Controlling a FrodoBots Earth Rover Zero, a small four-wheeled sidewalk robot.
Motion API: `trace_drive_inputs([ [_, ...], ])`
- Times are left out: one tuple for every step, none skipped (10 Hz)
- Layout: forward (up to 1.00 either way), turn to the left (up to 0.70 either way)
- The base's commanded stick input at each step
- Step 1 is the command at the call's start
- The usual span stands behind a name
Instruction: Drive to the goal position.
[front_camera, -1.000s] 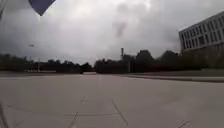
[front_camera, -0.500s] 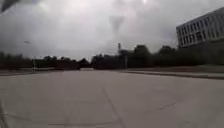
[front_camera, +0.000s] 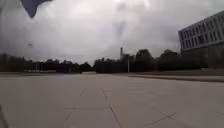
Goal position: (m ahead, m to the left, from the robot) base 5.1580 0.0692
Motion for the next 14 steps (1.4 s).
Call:
trace_drive_inputs([
  [0.70,0.00],
  [0.70,0.00],
  [0.70,0.00],
  [0.70,0.00],
  [0.70,0.00],
  [0.70,0.00],
  [0.70,0.00],
  [0.70,0.00],
  [0.70,0.00],
  [0.70,0.00],
  [0.70,0.00],
  [0.70,0.00],
  [0.70,0.00],
  [0.70,0.00],
])
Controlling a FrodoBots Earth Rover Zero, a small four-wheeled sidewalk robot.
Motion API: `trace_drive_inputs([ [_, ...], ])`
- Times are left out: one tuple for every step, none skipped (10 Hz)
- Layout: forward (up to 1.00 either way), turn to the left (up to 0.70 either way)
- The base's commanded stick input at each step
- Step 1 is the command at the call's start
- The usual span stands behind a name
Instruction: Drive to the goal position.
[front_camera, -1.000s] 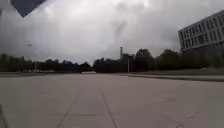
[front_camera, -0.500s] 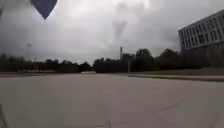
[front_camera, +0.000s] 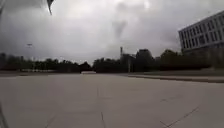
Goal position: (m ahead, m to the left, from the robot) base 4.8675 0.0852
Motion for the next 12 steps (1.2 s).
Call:
trace_drive_inputs([
  [0.70,0.00],
  [0.70,0.00],
  [0.70,0.00],
  [0.70,0.00],
  [0.70,0.00],
  [0.70,0.00],
  [0.70,0.00],
  [0.70,0.00],
  [0.70,0.00],
  [0.70,0.00],
  [0.70,0.07],
  [0.70,0.20],
])
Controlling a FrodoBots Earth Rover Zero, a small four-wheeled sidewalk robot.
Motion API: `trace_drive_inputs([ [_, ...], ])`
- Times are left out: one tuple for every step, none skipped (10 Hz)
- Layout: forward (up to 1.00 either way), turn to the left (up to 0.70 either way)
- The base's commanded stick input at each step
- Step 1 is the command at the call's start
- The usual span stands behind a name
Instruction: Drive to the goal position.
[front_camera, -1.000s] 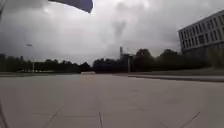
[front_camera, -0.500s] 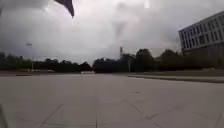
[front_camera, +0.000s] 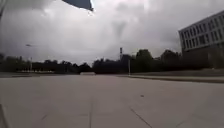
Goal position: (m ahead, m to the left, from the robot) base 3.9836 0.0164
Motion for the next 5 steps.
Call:
trace_drive_inputs([
  [0.70,0.33],
  [0.70,0.22],
  [0.70,0.07],
  [0.70,0.00],
  [0.70,0.00],
])
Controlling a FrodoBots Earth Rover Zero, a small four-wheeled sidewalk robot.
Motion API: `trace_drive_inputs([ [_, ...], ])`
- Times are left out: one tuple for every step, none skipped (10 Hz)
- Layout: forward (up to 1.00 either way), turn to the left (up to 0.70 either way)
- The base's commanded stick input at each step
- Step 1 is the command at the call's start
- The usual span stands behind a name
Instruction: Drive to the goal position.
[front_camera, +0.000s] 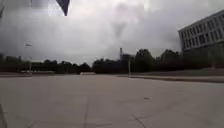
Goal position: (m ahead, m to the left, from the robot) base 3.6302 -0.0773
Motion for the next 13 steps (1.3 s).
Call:
trace_drive_inputs([
  [0.70,0.00],
  [0.70,0.00],
  [0.70,0.00],
  [0.70,0.00],
  [0.70,0.00],
  [0.70,0.00],
  [0.70,0.00],
  [0.70,0.00],
  [0.70,0.00],
  [0.70,0.00],
  [0.70,0.00],
  [0.70,0.00],
  [0.70,0.00],
])
